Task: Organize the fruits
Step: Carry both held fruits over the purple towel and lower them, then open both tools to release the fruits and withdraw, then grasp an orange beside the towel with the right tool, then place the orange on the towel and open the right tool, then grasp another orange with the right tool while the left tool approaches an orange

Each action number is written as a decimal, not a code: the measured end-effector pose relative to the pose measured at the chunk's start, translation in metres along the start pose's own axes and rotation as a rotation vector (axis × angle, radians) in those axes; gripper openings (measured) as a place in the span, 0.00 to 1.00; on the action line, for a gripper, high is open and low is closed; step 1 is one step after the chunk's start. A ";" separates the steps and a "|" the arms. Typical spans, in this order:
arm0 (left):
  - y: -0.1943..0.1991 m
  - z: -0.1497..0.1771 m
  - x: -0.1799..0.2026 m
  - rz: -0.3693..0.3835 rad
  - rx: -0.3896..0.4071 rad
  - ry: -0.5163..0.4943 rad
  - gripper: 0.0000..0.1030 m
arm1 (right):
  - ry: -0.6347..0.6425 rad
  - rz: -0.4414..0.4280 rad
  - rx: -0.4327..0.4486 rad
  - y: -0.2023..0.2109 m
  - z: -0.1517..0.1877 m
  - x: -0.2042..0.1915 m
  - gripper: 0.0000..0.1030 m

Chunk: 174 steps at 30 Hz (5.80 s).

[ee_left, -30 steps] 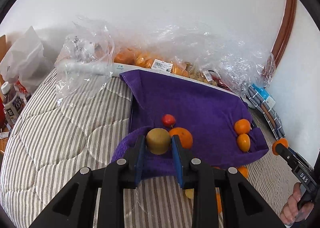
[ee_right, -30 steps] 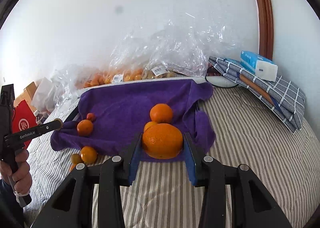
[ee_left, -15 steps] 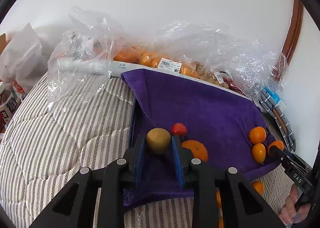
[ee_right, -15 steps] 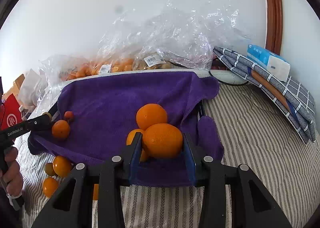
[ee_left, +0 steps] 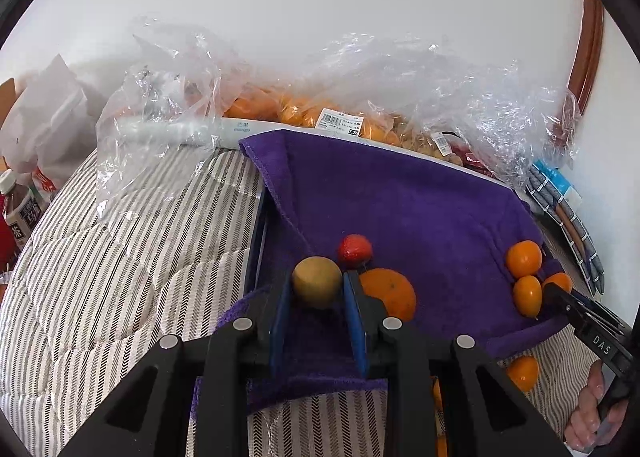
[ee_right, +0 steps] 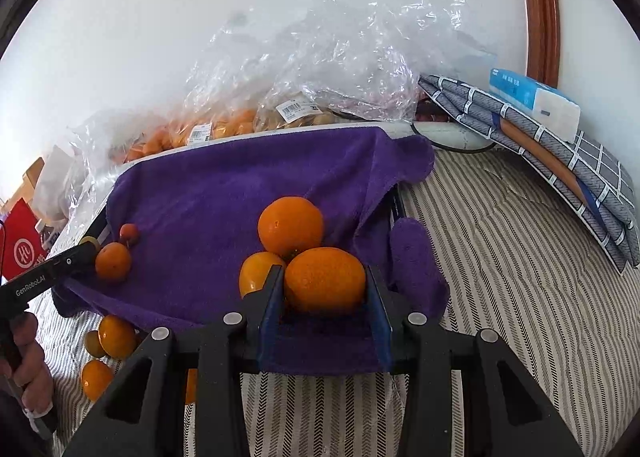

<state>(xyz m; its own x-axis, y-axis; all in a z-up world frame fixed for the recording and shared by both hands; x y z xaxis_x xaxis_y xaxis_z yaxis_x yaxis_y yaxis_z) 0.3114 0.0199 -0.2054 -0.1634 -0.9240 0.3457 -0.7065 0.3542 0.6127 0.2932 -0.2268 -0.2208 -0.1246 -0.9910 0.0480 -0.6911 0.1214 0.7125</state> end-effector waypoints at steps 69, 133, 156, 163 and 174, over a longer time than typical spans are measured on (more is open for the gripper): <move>0.085 0.056 -0.054 -0.060 0.065 0.145 0.45 | 0.132 -0.051 -0.045 0.050 0.059 -0.075 0.43; -0.032 -0.029 0.053 0.131 -0.014 -0.023 0.22 | 0.074 -0.020 0.097 0.014 -0.031 -0.003 0.34; -0.010 -0.022 0.055 0.127 0.020 -0.032 0.32 | 0.054 -0.020 0.091 0.025 -0.013 -0.013 0.40; 0.039 -0.013 0.025 0.063 0.039 -0.020 0.39 | 0.097 -0.127 0.055 0.080 0.027 -0.067 0.40; 0.088 0.030 -0.030 -0.037 -0.004 -0.027 0.39 | 0.178 -0.218 -0.038 0.089 0.088 -0.145 0.40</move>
<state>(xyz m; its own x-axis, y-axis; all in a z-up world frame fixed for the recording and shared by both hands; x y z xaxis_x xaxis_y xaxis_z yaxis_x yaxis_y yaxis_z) 0.2339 0.0749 -0.1832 -0.1559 -0.9401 0.3031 -0.7100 0.3200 0.6273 0.1875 -0.0678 -0.2259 0.1537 -0.9881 0.0108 -0.6604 -0.0946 0.7450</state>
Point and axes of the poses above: each gripper's, at about its wrist camera, not at the fingertips, and y roughly against the way its jaws point, x to its right, z to its underside, the point moved 10 cm from there along -y, roughly the way its jaws point, and after that the axes turned 14 degrees about z, right-handed, at the moved point
